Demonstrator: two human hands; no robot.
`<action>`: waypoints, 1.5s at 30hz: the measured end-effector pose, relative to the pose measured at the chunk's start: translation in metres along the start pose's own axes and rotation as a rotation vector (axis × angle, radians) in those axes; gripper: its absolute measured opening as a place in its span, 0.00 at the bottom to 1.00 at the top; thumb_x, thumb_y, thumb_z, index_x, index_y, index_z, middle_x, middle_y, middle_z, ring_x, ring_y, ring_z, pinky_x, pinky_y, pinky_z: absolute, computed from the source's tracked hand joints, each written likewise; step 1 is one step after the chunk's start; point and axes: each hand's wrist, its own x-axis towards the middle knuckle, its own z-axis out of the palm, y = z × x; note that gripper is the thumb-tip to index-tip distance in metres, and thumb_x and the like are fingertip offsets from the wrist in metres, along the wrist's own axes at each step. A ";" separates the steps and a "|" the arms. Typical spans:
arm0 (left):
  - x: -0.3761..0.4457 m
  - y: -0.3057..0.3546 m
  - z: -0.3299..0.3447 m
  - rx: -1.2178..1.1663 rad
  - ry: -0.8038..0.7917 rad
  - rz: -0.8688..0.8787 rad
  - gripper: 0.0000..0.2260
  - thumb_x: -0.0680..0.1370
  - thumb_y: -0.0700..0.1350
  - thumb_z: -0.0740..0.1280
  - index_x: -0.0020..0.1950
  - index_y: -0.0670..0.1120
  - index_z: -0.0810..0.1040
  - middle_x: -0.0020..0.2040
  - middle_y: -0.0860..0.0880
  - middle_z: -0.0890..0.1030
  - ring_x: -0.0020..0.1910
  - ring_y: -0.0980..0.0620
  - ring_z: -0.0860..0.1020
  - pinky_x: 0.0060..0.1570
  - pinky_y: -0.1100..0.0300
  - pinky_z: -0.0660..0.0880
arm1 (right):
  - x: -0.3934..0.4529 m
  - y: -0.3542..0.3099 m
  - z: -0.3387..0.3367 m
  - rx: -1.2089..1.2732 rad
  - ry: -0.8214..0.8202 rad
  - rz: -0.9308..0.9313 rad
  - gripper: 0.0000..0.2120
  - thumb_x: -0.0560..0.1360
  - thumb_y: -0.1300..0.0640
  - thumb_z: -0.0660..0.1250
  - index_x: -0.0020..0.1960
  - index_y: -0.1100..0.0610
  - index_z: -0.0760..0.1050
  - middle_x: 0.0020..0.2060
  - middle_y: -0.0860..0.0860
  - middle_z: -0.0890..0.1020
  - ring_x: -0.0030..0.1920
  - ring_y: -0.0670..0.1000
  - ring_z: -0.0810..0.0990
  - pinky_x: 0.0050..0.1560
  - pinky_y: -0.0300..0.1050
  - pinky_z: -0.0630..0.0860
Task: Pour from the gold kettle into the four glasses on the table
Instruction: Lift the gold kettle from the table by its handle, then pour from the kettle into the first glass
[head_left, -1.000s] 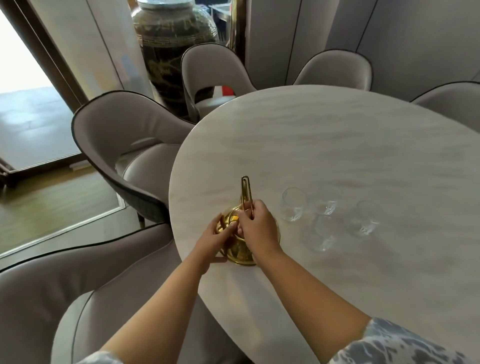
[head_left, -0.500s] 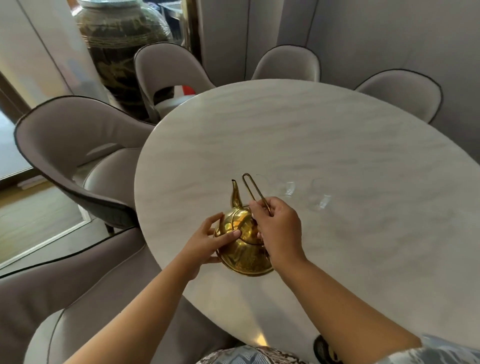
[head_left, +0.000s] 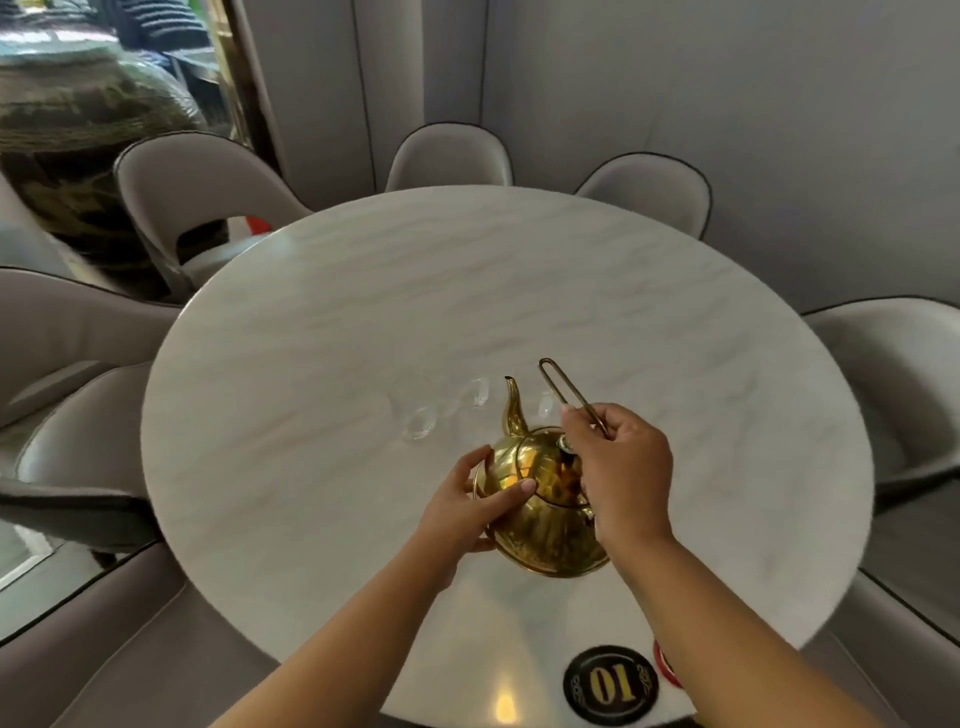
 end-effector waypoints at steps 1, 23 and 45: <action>0.004 0.004 0.007 0.006 -0.016 -0.005 0.35 0.66 0.55 0.78 0.70 0.60 0.68 0.60 0.49 0.73 0.58 0.45 0.77 0.56 0.43 0.80 | 0.005 0.000 -0.005 0.000 0.014 0.004 0.11 0.75 0.52 0.70 0.37 0.57 0.80 0.25 0.47 0.76 0.27 0.46 0.73 0.30 0.41 0.72; 0.089 0.032 0.067 -0.003 -0.084 -0.211 0.34 0.69 0.60 0.75 0.72 0.54 0.67 0.59 0.42 0.78 0.52 0.42 0.82 0.46 0.46 0.83 | 0.139 0.010 -0.003 -0.420 -0.155 -0.051 0.18 0.76 0.53 0.68 0.30 0.62 0.74 0.23 0.53 0.72 0.26 0.51 0.67 0.28 0.41 0.63; 0.097 0.034 0.072 0.024 -0.094 -0.192 0.38 0.69 0.69 0.68 0.75 0.54 0.65 0.65 0.43 0.76 0.56 0.42 0.81 0.51 0.47 0.82 | 0.178 -0.006 0.020 -0.669 -0.310 -0.071 0.17 0.75 0.51 0.68 0.33 0.61 0.73 0.24 0.52 0.72 0.25 0.51 0.68 0.26 0.39 0.61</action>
